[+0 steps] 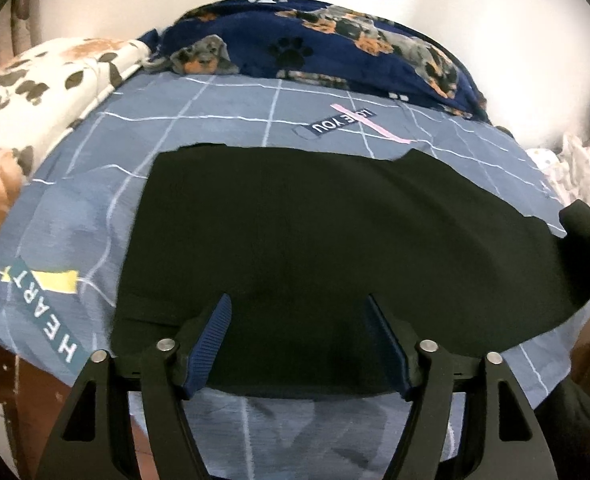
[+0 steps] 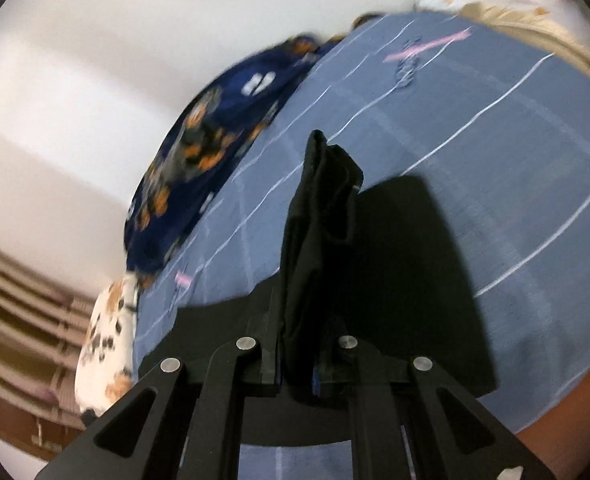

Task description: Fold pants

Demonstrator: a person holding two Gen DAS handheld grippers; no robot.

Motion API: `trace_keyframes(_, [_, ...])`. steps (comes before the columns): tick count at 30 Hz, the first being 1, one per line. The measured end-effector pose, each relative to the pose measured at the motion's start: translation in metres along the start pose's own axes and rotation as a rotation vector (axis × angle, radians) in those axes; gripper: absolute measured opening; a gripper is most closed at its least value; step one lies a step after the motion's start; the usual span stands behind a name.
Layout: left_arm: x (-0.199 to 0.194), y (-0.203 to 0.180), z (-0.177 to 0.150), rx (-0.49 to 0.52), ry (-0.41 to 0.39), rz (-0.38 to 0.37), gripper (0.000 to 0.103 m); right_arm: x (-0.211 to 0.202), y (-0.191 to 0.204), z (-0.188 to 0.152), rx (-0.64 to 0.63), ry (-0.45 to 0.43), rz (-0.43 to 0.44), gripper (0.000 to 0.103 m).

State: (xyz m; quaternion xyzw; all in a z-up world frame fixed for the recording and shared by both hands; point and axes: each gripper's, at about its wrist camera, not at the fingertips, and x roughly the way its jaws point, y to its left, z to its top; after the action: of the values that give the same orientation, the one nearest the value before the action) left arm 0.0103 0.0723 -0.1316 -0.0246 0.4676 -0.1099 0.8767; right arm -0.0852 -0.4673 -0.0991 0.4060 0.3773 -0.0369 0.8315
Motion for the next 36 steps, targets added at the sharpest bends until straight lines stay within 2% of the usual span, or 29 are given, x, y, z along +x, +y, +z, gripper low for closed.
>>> trace_keyframes(5, [-0.001, -0.006, -0.001, 0.023, 0.009, -0.001, 0.079, 0.033, 0.033, -0.031, -0.056, 0.095, 0.018, 0.011])
trace_keyframes(11, [-0.003, -0.018, 0.000, 0.078, 0.010, 0.018, 0.084, 0.057, 0.053, -0.051, -0.108, 0.159, 0.019, 0.011])
trace_keyframes(16, [-0.004, -0.020, 0.000, 0.084, 0.002, 0.030, 0.087, 0.074, 0.067, -0.068, -0.163, 0.209, 0.006, 0.011])
trace_keyframes(26, [-0.004, -0.019, 0.000, 0.088, -0.006, 0.075, 0.087, 0.094, 0.095, -0.087, -0.251, 0.244, -0.011, 0.012])
trace_keyframes(36, [-0.002, -0.019, 0.000, 0.106, -0.011, 0.118, 0.090, 0.101, 0.101, -0.093, -0.269, 0.250, -0.020, 0.013])
